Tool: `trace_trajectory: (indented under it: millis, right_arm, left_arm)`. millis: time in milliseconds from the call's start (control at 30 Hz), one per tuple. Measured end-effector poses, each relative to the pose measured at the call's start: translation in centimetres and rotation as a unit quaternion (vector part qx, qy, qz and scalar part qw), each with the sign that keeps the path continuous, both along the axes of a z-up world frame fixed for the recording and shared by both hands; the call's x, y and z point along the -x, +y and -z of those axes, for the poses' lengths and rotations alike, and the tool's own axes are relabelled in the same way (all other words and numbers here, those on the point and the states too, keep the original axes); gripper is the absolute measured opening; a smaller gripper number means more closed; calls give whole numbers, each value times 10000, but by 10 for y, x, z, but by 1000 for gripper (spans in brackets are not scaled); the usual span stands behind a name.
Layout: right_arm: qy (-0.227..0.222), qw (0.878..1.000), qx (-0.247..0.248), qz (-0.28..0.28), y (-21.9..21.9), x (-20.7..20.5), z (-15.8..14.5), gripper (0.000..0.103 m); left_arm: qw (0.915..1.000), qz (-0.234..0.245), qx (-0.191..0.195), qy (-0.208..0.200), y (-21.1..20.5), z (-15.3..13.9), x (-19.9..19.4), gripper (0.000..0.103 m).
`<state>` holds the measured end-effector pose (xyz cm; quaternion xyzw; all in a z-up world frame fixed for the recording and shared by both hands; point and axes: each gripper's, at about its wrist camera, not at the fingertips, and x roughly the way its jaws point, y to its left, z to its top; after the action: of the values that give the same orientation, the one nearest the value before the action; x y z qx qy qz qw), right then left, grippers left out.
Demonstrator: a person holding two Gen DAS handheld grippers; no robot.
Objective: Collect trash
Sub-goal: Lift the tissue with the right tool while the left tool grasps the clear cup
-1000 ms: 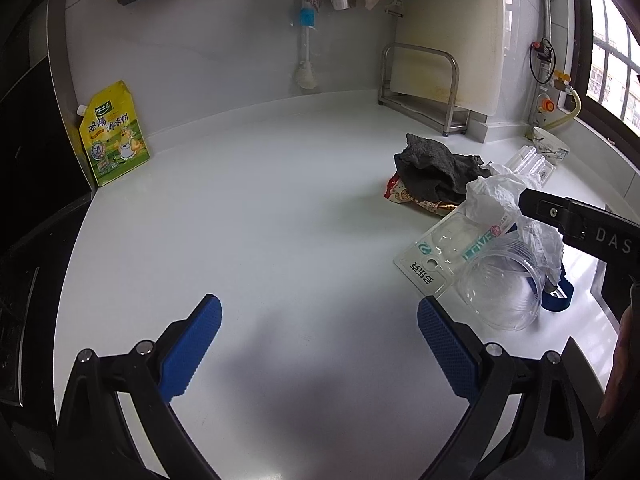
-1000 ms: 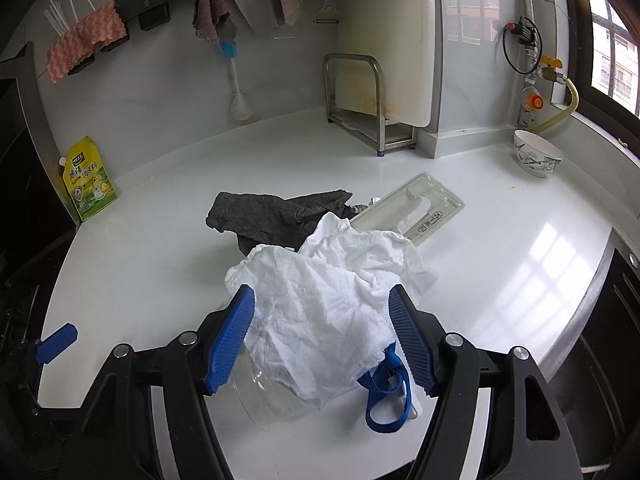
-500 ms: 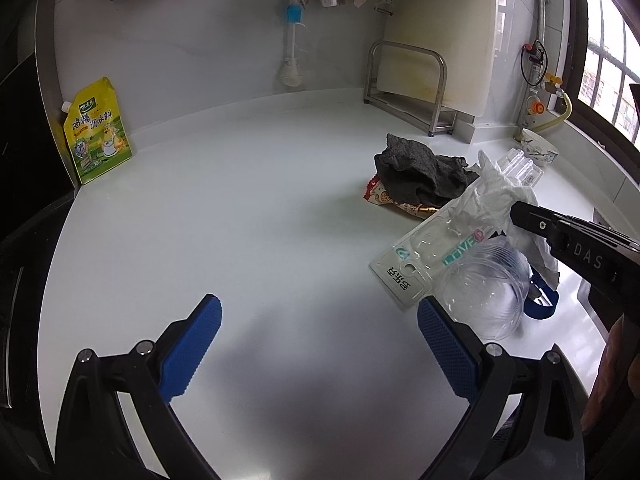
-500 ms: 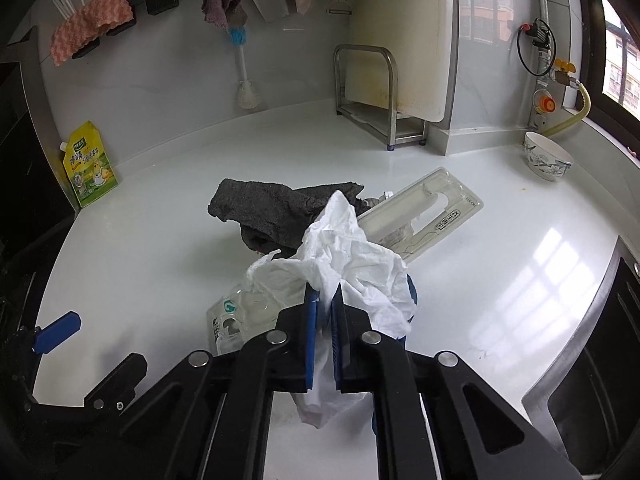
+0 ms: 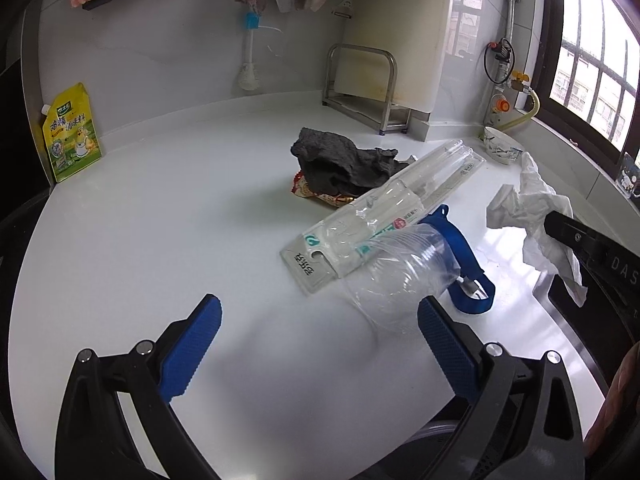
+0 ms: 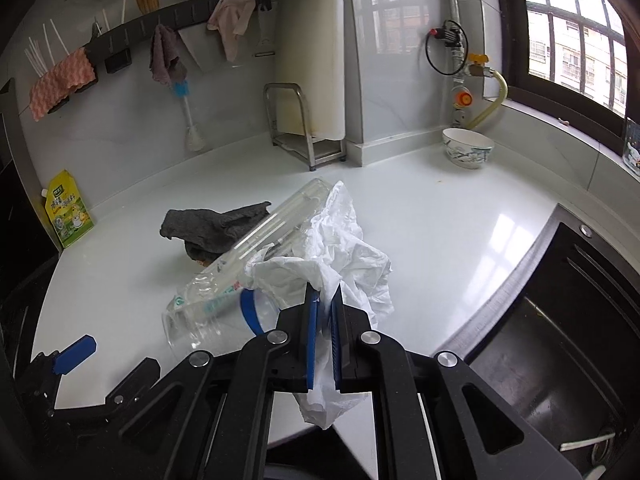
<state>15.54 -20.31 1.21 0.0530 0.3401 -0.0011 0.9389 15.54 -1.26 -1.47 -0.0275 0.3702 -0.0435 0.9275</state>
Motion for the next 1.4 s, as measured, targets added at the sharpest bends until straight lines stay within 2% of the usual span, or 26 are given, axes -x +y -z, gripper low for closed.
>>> trace_trajectory:
  millis: [100, 300, 700, 767, 933, 1067, 1133, 1233, 1400]
  right_arm:
    - [4, 9998, 108, 154, -14, 11, 4, 6]
    - [13, 9995, -84, 306, -38, 21, 13, 6]
    - [179, 9988, -237, 396, -49, 26, 33, 6]
    - [196, 9987, -247, 401, -48, 27, 34, 6]
    - [216, 9986, -272, 403, -46, 30, 36, 6]
    - [236, 9984, -310, 401, -46, 32, 35, 6]
    - [256, 9983, -334, 406, -45, 34, 36, 6]
    - [292, 9981, -368, 405, -43, 37, 38, 6]
    - [313, 9979, -382, 409, -39, 44, 39, 6]
  left_arm:
    - [10000, 1, 10, 9, -13, 2, -2, 97]
    - [10000, -59, 40, 46, -31, 9, -13, 97]
    - [9998, -151, -94, -67, -48, 15, -26, 94]
    - [9998, -177, -78, -26, -48, 16, -28, 86]
    - [9998, -125, 68, 155, -43, 21, -31, 49]
    - [9994, -76, 186, 266, -37, 23, -30, 36]
    - [9995, -56, 180, 264, -35, 23, -28, 22]
    - [9996, -58, 146, 255, -31, 22, -26, 13]
    - [9996, -91, 143, 208, -23, 16, -21, 10]
